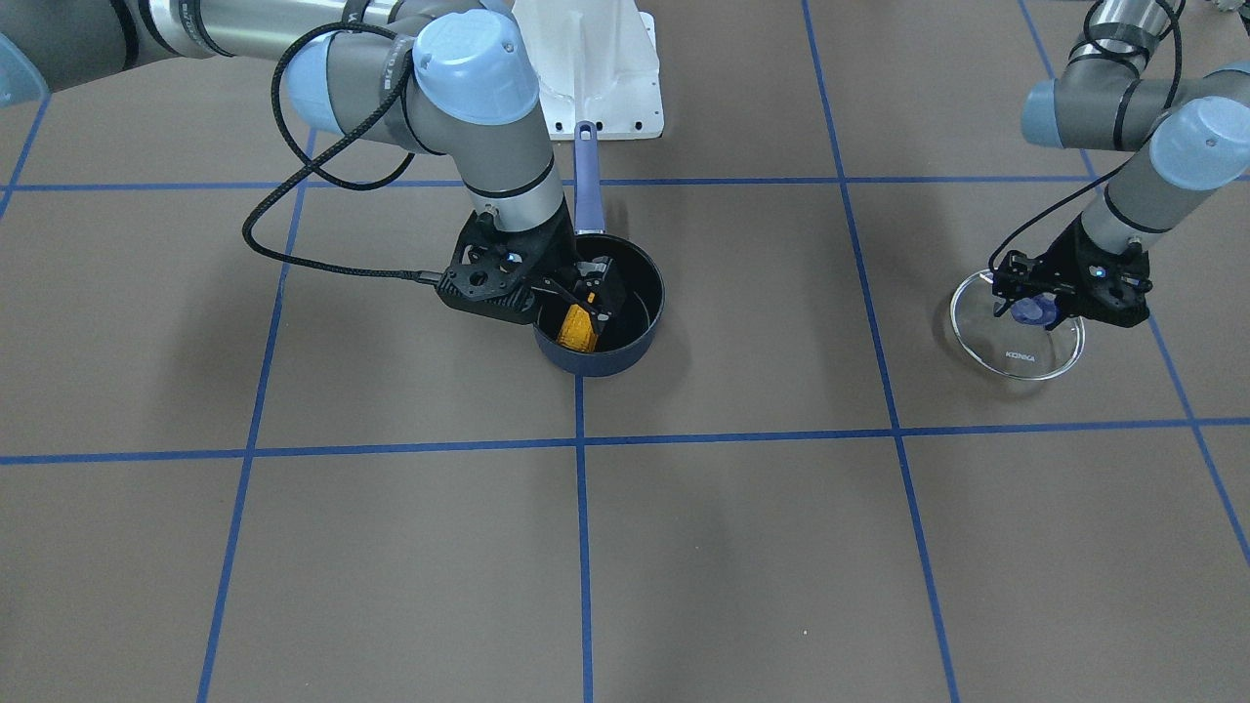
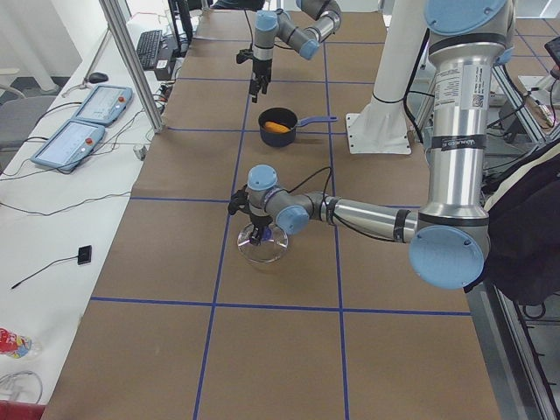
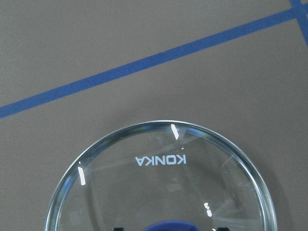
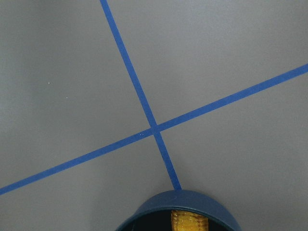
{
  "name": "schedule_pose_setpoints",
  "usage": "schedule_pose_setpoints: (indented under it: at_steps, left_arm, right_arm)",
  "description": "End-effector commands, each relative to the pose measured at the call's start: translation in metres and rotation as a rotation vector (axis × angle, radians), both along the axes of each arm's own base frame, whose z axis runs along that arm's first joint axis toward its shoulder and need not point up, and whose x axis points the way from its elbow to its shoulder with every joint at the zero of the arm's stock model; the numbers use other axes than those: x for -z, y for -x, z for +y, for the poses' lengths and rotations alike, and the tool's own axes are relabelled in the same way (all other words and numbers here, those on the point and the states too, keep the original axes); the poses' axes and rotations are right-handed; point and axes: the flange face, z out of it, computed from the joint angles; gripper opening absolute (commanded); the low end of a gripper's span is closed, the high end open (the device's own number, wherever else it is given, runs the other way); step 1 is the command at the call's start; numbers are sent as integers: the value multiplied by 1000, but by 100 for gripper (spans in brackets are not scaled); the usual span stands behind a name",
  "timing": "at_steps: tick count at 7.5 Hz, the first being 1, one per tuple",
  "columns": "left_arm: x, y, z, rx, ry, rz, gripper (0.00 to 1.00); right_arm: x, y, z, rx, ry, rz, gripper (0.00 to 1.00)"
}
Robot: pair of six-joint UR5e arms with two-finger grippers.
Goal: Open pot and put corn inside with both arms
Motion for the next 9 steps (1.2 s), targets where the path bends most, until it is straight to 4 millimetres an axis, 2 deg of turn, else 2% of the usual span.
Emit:
schedule_pose_setpoints:
  at_steps: [1, 2, 4, 5, 6, 7, 8, 9]
  left_arm:
    - [-1, -5, -1, -3, -4, -5, 70]
    - [1, -6, -2, -2, -5, -3, 80]
    - [6, -6, -2, -5, -7, 9, 95]
    - [11, -5, -2, -9, -14, 18, 97]
    - [26, 2, 0, 4, -33, 33, 98]
    - [38, 27, -5, 22, -32, 63, 98]
    - [43, 70, -17, 51, 15, 147, 98]
    - [47, 110, -25, 86, 40, 210, 98]
  right_arm:
    - [-2, -8, -1, 1, -8, -3, 100]
    - [-6, -9, -1, 1, -5, 0, 100]
    - [-8, -14, -5, 0, 4, -1, 100]
    - [-28, -30, -4, 4, 11, 3, 100]
    - [-52, -71, -11, 12, -30, 10, 100]
    - [-86, -118, -28, 17, -24, 15, 100]
    - [-102, -165, -43, 44, -43, 1, 100]
    - [-129, -215, -63, 81, -45, -17, 100]
